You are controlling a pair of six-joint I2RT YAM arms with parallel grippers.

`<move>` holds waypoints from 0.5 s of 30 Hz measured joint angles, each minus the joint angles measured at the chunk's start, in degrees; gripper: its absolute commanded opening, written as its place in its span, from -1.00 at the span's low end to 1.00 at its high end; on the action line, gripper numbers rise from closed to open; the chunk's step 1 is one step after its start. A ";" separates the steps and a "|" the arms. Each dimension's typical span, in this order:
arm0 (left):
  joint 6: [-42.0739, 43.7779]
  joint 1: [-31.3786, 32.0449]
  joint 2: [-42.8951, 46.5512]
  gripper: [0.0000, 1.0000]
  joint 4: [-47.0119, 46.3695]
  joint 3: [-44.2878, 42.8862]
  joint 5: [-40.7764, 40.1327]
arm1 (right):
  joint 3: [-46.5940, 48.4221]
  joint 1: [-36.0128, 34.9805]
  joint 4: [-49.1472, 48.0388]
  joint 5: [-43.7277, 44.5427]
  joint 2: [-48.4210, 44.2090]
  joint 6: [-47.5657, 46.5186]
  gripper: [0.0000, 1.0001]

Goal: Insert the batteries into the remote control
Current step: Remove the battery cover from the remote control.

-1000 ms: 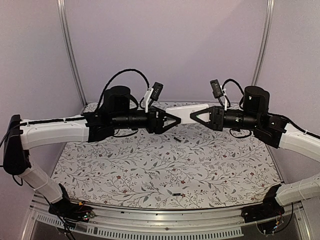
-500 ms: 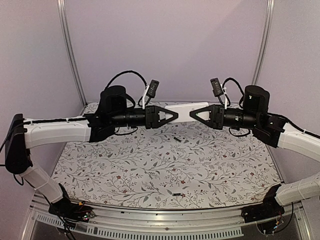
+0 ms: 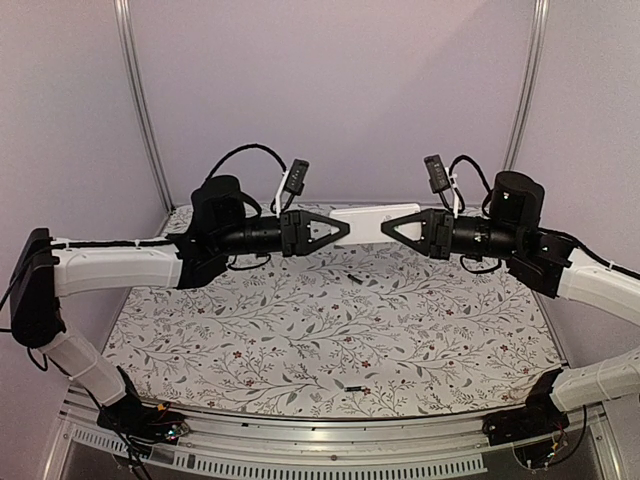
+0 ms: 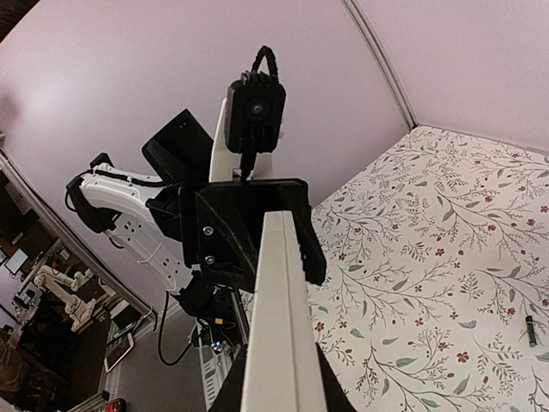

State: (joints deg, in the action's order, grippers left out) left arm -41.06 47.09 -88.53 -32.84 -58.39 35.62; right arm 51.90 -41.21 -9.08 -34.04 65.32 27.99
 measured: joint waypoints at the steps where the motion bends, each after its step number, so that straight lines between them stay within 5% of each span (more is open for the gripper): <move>1: 0.07 -0.24 0.00 0.01 0.15 0.00 -0.59 | -0.02 0.07 0.00 0.11 -0.15 0.15 -1.00; 15: 2.25 -0.15 -0.09 0.06 11.04 -3.91 -9.33 | 0.11 0.44 0.22 4.37 1.42 1.14 -1.00</move>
State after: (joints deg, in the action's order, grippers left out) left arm -38.81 46.94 -88.62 -21.80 -62.30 26.28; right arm 52.01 -40.77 -8.86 -29.67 66.74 29.12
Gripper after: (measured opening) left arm 0.519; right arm 0.135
